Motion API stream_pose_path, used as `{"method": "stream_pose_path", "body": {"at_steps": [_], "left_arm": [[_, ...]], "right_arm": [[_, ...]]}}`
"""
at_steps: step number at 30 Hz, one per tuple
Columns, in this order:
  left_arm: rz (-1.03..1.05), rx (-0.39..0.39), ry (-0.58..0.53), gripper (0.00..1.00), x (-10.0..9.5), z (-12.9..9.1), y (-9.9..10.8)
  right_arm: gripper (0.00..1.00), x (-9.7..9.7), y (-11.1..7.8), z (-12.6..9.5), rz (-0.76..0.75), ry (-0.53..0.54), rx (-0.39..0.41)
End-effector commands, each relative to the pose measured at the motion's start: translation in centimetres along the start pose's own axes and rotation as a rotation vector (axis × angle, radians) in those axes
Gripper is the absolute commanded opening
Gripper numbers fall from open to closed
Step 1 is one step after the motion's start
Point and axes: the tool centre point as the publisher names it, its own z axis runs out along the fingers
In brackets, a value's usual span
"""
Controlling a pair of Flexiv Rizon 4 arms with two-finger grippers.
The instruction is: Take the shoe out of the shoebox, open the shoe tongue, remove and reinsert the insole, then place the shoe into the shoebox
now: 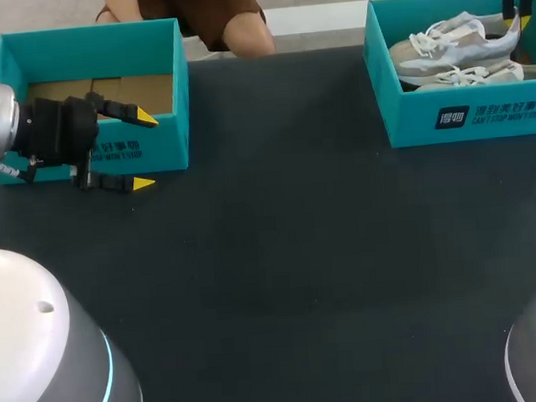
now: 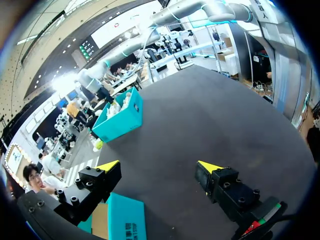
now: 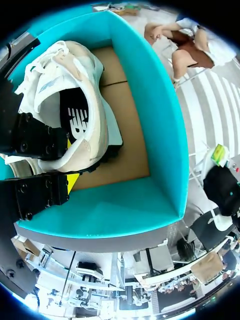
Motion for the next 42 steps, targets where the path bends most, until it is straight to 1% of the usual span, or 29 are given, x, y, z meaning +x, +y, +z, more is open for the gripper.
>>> {"method": "stream_pose_path", "body": {"at_steps": [1,8,9,12,15,18,21,27,29,34,38,42], "left_arm": [[0.001,-0.002,0.0,1.0,0.1,0.0,0.0],[0.001,-0.002,0.0,1.0,0.1,0.0,0.0],[0.001,-0.002,0.0,1.0,0.1,0.0,0.0],[0.001,-0.002,0.0,1.0,0.1,0.0,0.0],[0.001,-0.002,0.0,1.0,0.1,0.0,0.0],[0.001,-0.002,0.0,1.0,0.1,0.0,0.0],[0.001,-0.002,0.0,1.0,0.1,0.0,0.0],[0.001,-0.002,0.0,1.0,0.1,0.0,0.0],[0.001,-0.002,0.0,1.0,0.1,0.0,0.0],[0.001,-0.002,0.0,1.0,0.1,0.0,0.0],[0.001,-0.002,0.0,1.0,0.1,0.0,0.0],[0.001,-0.002,0.0,1.0,0.1,0.0,0.0]], "right_arm": [[0.0,0.7,1.1,1.0,0.001,0.001,0.046],[0.0,0.7,0.7,1.5,0.012,-0.001,0.061],[0.09,0.6,0.6,1.5,0.014,-0.001,0.06],[0.11,0.3,0.4,1.8,0.025,-0.007,0.053],[0.18,-0.1,0.3,2.0,0.027,-0.015,0.055],[0.2,-0.6,0.3,1.9,0.044,-0.023,0.057],[0.35,-0.9,0.4,1.7,0.049,-0.025,0.053],[0.38,-1.1,0.6,1.6,0.061,-0.031,0.046],[0.42,-1.2,0.7,1.6,0.064,-0.032,0.044],[0.48,-1.2,0.6,0.8,0.067,-0.021,0.023],[0.45,-0.7,0.1,0.5,0.056,-0.001,0.011],[0.42,-0.4,-0.1,0.8,0.054,0.007,0.019]]}}
